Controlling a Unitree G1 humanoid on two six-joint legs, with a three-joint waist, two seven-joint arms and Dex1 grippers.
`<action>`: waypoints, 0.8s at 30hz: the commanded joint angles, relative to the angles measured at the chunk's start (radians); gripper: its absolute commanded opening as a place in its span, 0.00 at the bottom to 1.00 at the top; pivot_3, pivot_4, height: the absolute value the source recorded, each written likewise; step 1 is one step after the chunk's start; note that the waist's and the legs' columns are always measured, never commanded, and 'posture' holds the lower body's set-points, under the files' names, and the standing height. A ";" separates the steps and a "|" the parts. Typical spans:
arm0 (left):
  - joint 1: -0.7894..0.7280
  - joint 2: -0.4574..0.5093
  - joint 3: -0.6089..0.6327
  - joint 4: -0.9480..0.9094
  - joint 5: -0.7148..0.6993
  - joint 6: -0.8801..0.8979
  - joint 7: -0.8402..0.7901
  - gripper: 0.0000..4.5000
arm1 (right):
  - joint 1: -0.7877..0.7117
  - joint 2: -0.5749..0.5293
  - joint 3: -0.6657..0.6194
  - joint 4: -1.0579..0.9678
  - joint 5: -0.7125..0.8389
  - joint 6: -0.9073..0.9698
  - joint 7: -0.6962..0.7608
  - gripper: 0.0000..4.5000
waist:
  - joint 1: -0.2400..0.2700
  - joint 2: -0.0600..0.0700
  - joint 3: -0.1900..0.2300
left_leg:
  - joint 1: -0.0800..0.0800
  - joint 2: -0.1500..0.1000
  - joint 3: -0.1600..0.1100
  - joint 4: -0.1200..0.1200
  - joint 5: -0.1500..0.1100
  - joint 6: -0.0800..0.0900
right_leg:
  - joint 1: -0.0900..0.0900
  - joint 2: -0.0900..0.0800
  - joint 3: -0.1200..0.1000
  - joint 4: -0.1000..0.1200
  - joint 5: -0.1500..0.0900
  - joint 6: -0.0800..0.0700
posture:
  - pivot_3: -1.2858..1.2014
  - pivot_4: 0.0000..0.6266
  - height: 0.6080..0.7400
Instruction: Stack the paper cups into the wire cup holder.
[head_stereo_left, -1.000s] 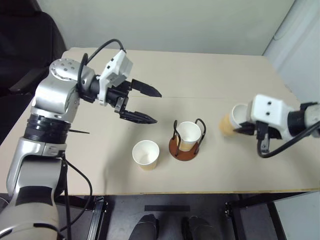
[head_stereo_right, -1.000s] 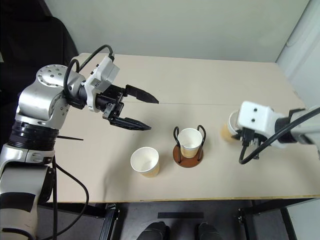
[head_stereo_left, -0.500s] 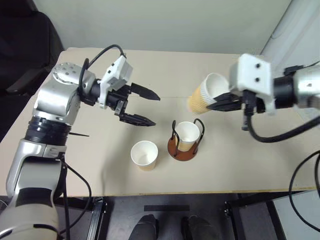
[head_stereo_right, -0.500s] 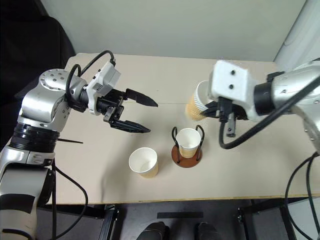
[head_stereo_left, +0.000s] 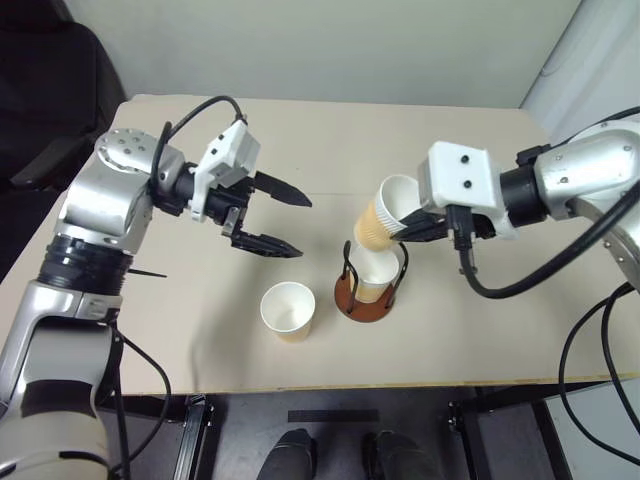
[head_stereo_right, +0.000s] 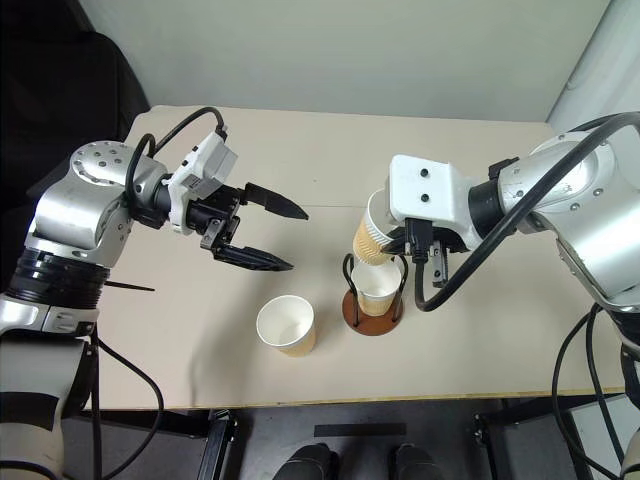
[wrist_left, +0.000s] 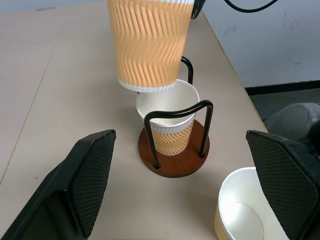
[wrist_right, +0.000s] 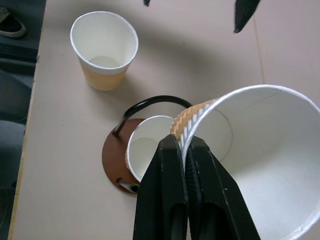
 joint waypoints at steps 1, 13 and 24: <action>-0.012 0.012 0.017 -0.015 -0.004 -0.015 -0.031 1.00 | 0.001 0.000 0.004 -0.017 -0.028 -0.023 0.015 0.01 | -0.001 0.000 0.000 | 0.000 0.000 0.000 0.000 0.000 0.000 | 0.000 0.000 0.000 0.000 0.000 0.000 | 0.52 0.24 1.00; -0.020 0.008 0.020 -0.011 -0.002 -0.012 -0.031 1.00 | 0.059 0.004 0.033 -0.025 -0.078 -0.056 0.040 0.01 | -0.001 0.000 0.000 | 0.000 0.000 0.000 0.000 0.000 0.000 | 0.000 0.000 0.000 0.000 0.000 0.000 | 0.52 0.24 1.00; -0.027 0.000 0.021 -0.007 0.007 -0.013 -0.031 1.00 | 0.064 0.056 0.066 -0.022 -0.120 -0.054 0.036 0.09 | -0.003 0.000 0.000 | 0.000 0.000 0.000 0.000 0.000 0.000 | 0.000 0.000 0.000 0.000 0.000 0.000 | 0.52 0.24 1.00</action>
